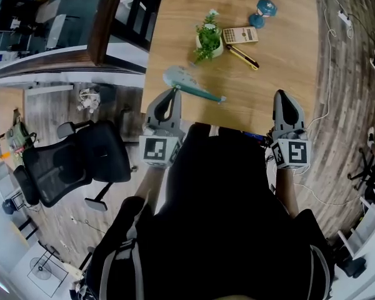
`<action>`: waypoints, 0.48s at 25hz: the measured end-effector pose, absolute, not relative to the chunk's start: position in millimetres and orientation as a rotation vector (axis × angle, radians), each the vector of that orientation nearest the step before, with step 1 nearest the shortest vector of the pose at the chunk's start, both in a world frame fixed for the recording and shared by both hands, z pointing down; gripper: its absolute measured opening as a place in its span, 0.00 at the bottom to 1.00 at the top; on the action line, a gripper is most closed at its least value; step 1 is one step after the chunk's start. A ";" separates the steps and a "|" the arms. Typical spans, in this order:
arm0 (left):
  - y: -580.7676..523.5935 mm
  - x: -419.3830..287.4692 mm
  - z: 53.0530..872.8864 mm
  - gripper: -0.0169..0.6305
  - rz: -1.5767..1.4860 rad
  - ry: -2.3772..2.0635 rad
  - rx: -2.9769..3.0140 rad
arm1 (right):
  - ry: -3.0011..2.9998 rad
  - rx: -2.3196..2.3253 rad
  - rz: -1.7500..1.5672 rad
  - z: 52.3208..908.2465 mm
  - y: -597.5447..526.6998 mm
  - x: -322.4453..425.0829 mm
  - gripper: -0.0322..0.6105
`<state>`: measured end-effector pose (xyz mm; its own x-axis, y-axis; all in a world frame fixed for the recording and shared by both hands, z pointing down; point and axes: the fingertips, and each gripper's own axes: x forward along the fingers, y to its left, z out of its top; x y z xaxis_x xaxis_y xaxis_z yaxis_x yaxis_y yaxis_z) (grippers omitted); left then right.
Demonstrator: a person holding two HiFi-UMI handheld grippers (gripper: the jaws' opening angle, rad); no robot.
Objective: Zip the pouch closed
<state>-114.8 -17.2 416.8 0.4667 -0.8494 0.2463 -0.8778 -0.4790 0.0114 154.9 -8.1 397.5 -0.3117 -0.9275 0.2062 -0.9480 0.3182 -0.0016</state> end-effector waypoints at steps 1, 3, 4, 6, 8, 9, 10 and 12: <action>-18.9 -114.6 413.5 0.03 0.312 -1.548 2.580 | -2.397 1.764 0.169 395.8 -10.2 157.1 0.07; -22.8 -112.5 401.7 0.03 0.282 -1.597 2.593 | -2.366 1.815 0.104 391.2 -14.4 161.2 0.07; -24.4 -111.9 395.8 0.03 0.266 -1.624 2.607 | -2.352 1.835 0.078 388.8 -16.4 162.7 0.07; -27.4 -111.3 386.1 0.03 0.248 -1.679 2.635 | -2.323 1.853 0.068 387.7 -19.0 164.3 0.07; -31.6 -109.7 380.9 0.03 0.257 -1.704 2.663 | -2.326 1.842 0.027 384.5 -22.4 162.5 0.07; -34.6 -108.5 379.7 0.03 0.272 -1.703 2.683 | -2.338 1.837 -0.003 381.7 -24.5 161.4 0.07; -38.5 -107.1 378.6 0.03 0.292 -1.698 2.709 | -2.346 1.837 -0.013 380.2 -26.1 161.4 0.07; -49.5 -104.2 374.4 0.03 0.328 -1.695 2.761 | -2.368 1.852 0.009 378.4 -28.1 163.5 0.07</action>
<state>-104.2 -49.5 374.4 0.4396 -0.8913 0.1106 -0.8682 -0.4533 -0.2018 163.5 -28.1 378.4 -0.2356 -0.9656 0.1098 -0.9664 0.2447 0.0784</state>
